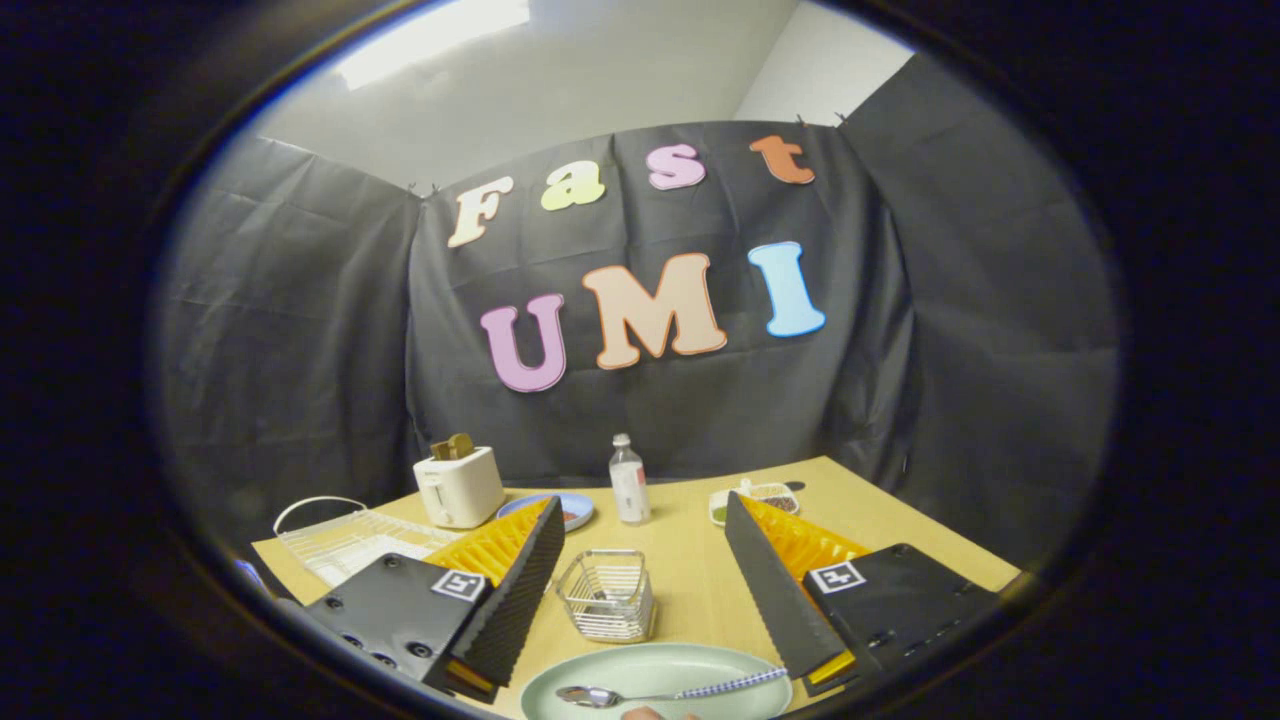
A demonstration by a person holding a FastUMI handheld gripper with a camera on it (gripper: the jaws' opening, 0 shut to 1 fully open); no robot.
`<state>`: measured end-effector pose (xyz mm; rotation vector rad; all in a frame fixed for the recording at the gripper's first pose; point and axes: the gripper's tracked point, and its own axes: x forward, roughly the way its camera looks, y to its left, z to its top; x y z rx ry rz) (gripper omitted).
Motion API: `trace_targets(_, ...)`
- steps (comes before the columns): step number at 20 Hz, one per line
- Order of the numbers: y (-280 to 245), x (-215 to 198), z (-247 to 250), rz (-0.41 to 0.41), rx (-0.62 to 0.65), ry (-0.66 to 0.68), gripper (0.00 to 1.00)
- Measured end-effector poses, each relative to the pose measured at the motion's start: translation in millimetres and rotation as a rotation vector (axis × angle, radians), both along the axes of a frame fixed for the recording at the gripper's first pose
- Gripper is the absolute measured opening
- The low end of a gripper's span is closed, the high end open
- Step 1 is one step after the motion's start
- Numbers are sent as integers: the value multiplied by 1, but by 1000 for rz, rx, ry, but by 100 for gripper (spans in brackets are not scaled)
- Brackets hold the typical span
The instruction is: Take the plate from the dish rack, then take the spoon from the basket and place it into the plate.
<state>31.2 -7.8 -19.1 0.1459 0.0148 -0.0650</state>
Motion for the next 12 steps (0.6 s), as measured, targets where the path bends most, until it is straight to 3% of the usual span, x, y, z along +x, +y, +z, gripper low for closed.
trace_targets(7,18,-15,-21,23,-82,122,100)
trace_targets(12,17,-16,-33,8,-66,176,100)
